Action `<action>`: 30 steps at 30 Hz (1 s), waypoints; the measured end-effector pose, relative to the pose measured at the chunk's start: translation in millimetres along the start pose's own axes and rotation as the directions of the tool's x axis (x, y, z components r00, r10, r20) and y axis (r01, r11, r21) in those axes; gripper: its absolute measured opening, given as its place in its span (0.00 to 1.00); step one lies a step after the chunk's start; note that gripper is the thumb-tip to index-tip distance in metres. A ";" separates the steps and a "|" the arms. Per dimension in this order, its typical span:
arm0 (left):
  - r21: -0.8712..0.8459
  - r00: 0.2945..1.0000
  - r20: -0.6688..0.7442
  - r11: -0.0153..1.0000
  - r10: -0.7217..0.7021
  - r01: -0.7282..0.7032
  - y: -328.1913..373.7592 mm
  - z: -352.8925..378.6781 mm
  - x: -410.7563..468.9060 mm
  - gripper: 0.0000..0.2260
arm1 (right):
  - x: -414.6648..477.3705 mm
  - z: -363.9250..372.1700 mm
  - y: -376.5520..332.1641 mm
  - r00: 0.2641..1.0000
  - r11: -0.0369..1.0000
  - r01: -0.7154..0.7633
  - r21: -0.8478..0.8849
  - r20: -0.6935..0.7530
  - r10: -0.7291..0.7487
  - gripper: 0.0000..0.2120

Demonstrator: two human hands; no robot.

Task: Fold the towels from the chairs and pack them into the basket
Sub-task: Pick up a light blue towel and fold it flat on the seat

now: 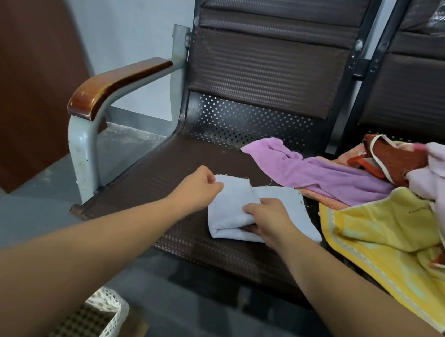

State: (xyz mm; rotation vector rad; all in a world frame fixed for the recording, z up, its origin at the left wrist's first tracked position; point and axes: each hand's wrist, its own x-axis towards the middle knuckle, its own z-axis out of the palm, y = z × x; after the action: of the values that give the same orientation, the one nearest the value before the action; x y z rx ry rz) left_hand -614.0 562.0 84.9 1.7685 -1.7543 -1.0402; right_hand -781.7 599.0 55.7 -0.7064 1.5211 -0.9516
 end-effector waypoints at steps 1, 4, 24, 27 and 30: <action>0.030 1.000 -0.006 0.999 -0.026 0.026 -2.7 1.0 1.6 0.08 | 1.2 -2.8 0.2 0.999 0.999 0.029 -0.044 -0.020 -0.030 0.06; 0.043 0.993 0.035 0.993 -0.111 0.109 -7.6 7.1 5.0 0.07 | 4.6 -9.8 -0.8 0.990 0.981 0.089 -0.173 -0.096 -0.106 0.07; -0.217 0.958 -0.041 0.938 -0.284 0.269 -17.9 3.8 17.4 0.11 | -1.6 13.6 11.5 0.941 0.847 0.300 -0.438 0.282 -0.188 0.21; -0.282 0.976 -0.036 0.939 -0.217 0.198 -5.6 -4.4 15.3 0.11 | -0.8 14.8 5.1 0.963 0.958 0.203 -0.201 0.220 -0.158 0.15; -0.271 0.997 0.008 0.960 -0.073 0.072 17.2 4.3 11.8 0.13 | 4.6 2.8 -5.0 0.992 0.988 0.088 0.125 0.074 -0.098 0.11</action>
State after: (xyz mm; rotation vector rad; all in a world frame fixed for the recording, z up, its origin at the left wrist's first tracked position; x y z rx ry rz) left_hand -629.4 549.6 92.8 1.6695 -1.4734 -1.2433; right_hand -780.1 592.1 57.7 -0.7246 1.3575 -1.0645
